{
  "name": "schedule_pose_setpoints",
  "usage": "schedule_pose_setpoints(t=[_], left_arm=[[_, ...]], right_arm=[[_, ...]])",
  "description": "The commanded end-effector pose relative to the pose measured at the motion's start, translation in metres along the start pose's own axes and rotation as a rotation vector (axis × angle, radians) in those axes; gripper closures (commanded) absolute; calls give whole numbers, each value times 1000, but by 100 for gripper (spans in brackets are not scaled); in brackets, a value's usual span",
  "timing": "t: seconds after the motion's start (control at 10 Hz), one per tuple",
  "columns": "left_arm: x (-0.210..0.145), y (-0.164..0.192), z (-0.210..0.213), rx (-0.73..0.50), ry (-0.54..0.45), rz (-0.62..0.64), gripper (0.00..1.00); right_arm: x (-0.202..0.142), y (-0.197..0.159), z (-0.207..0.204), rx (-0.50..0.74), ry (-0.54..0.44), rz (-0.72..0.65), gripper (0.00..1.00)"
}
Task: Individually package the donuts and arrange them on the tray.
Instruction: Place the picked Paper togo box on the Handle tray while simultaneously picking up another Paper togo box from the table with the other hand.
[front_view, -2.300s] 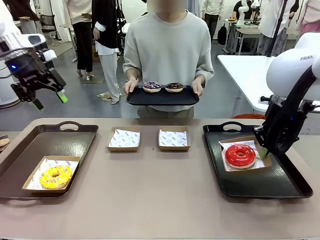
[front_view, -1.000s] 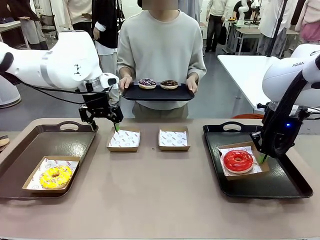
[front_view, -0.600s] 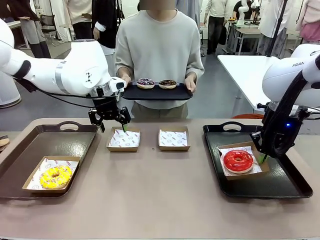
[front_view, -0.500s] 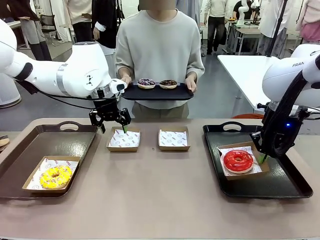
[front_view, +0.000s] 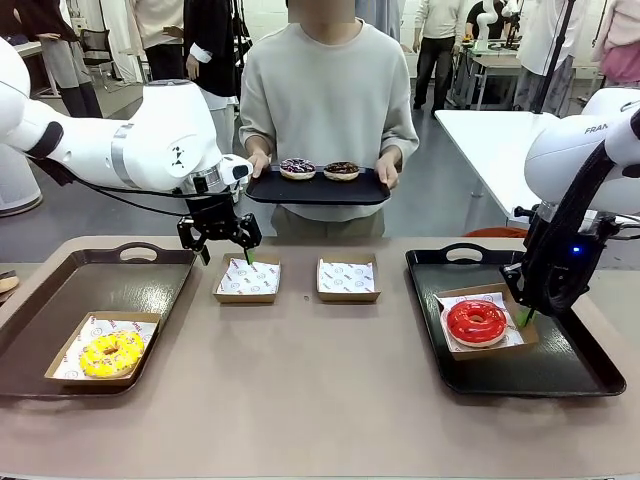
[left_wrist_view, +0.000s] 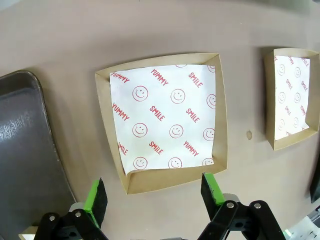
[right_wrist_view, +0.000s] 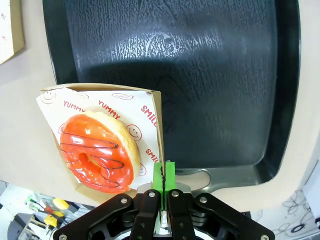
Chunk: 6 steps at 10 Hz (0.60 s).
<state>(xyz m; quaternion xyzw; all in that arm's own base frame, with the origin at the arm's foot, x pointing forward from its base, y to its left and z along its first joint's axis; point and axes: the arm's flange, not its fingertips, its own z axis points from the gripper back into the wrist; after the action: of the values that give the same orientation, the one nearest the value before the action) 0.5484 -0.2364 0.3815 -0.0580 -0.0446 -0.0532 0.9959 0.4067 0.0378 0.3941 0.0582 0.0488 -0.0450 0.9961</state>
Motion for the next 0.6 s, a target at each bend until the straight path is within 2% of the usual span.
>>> schedule_pose_setpoints(t=[0.0, 0.5], left_arm=[[-2, 0, 4, -2, 7, 0, 2], [0, 0, 0, 0, 0, 0, 2]], right_arm=[[-2, 0, 2, -2, -5, -4, 99], [-2, -1, -7, -23, 4, 22, 99]])
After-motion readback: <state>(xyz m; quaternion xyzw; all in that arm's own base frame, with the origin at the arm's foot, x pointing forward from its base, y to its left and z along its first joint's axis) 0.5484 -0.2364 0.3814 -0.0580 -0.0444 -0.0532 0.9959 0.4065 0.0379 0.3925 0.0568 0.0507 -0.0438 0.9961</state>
